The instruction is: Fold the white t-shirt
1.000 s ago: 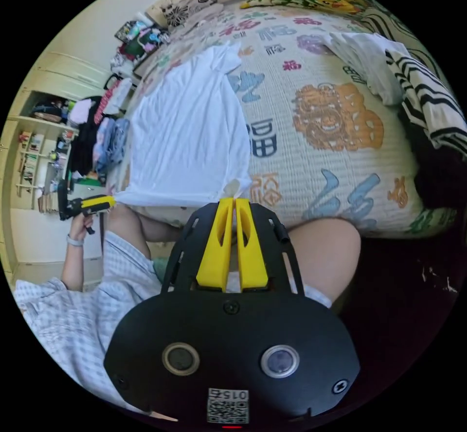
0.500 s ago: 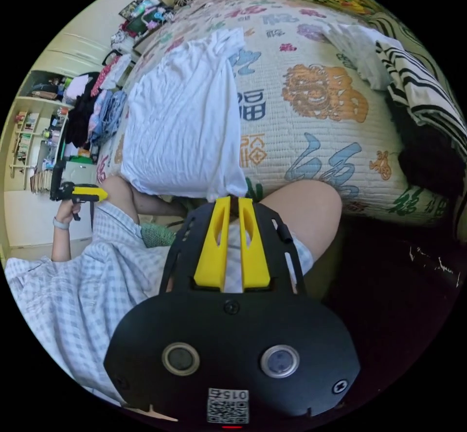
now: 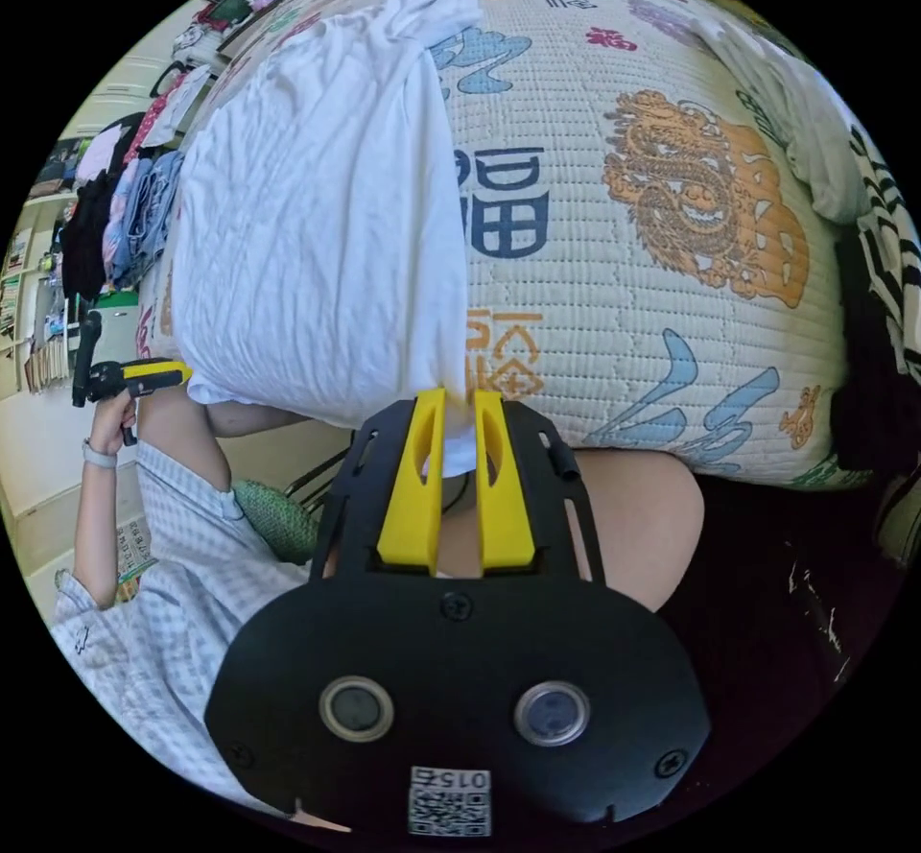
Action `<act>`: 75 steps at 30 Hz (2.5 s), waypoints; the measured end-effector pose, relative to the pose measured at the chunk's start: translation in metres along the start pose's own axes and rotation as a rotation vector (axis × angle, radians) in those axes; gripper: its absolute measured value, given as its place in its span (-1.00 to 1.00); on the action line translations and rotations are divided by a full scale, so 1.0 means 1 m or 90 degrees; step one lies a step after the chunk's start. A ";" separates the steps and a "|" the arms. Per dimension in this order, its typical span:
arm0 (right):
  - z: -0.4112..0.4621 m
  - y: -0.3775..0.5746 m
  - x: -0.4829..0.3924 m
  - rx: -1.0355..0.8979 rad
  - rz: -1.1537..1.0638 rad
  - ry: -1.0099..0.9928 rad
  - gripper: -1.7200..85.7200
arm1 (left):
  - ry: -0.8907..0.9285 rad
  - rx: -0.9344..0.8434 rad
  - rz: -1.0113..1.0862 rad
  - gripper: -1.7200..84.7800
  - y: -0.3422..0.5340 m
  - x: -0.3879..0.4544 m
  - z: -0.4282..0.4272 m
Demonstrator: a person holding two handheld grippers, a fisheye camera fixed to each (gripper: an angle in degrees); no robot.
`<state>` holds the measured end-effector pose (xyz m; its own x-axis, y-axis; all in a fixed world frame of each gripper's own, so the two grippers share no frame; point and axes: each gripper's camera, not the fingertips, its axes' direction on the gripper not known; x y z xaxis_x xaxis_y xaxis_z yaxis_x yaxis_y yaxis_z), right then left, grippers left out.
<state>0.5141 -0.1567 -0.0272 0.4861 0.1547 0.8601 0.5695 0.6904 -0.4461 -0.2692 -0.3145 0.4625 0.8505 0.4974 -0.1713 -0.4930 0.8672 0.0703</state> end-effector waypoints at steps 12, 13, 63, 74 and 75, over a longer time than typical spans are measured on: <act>-0.026 0.021 0.042 -0.050 -0.082 0.010 -0.97 | -0.066 -0.044 0.020 -0.96 0.035 0.024 0.065; -0.026 0.018 0.046 -0.051 -0.077 0.011 -0.96 | -0.065 -0.055 0.017 -0.95 0.025 0.026 0.078; -0.059 -0.271 0.244 0.386 0.125 -0.303 -0.97 | 0.002 0.232 0.484 -0.97 -0.587 0.424 0.026; 0.022 -0.310 0.236 0.393 0.177 -0.304 -0.91 | -0.094 0.328 0.566 -0.98 -0.539 0.437 -0.039; 0.029 -0.311 0.237 0.396 0.191 -0.310 -0.89 | -0.064 0.342 0.560 -0.98 -0.527 0.422 -0.055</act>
<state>0.4337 -0.3141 0.3226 0.1373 0.5827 0.8010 -0.0756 0.8125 -0.5781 0.3398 -0.5627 0.2996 0.2523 0.9390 0.2339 -0.8219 0.0803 0.5639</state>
